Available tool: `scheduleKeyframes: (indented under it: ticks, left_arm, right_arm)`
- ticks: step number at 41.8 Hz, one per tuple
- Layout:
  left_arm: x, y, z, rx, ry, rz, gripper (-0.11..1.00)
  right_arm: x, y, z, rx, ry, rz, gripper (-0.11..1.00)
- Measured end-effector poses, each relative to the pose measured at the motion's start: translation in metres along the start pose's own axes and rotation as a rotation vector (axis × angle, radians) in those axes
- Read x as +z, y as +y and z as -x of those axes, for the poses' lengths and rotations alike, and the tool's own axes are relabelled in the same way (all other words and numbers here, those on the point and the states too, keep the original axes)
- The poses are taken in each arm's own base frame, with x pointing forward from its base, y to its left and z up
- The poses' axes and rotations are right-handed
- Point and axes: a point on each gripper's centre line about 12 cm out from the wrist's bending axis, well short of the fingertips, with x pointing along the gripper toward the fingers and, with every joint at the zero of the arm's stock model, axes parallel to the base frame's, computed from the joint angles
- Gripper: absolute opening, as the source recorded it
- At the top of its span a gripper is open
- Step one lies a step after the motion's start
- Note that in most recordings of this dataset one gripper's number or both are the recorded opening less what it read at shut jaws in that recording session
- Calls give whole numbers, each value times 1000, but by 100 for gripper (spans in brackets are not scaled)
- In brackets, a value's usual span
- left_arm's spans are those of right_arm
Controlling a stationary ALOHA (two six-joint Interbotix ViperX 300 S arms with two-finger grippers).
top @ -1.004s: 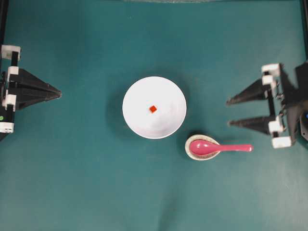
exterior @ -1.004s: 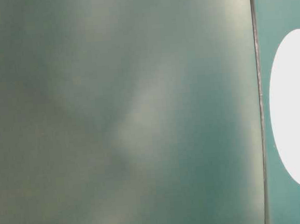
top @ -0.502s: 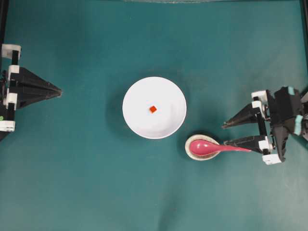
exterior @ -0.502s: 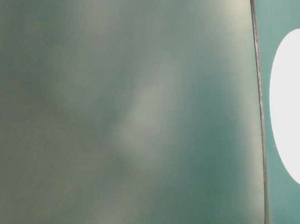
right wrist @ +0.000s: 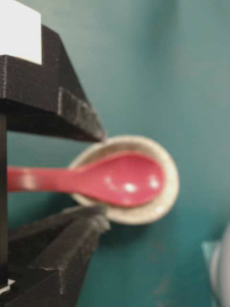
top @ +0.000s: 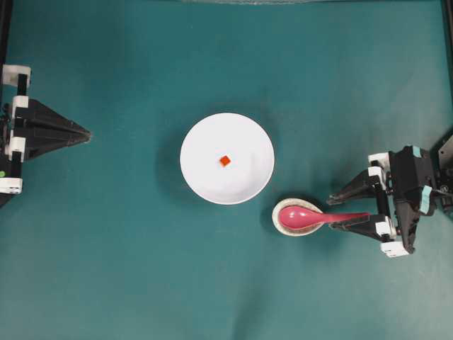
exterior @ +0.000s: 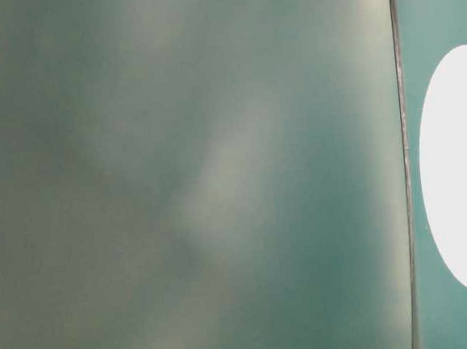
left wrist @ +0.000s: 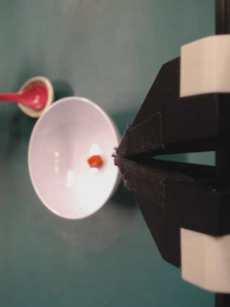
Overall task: Grip the spoon and scoop the red block from the bowl with right arm.
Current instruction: 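Move the right gripper to the pink spoon handle in the dish, then close the right gripper on the pink spoon handle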
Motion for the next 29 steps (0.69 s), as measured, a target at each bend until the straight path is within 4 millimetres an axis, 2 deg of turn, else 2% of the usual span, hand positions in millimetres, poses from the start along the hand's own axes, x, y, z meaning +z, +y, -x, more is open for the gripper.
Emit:
scheduleKeyframes:
  ticks: [22, 29]
  left_arm:
    - [-1, 0, 0, 0, 11, 2, 0]
    - [-1, 0, 0, 0, 11, 3, 0]
  right_arm:
    - [-28, -5, -6, -30, 101, 56, 57]
    - [-29, -5, -7, -32, 89, 74, 57]
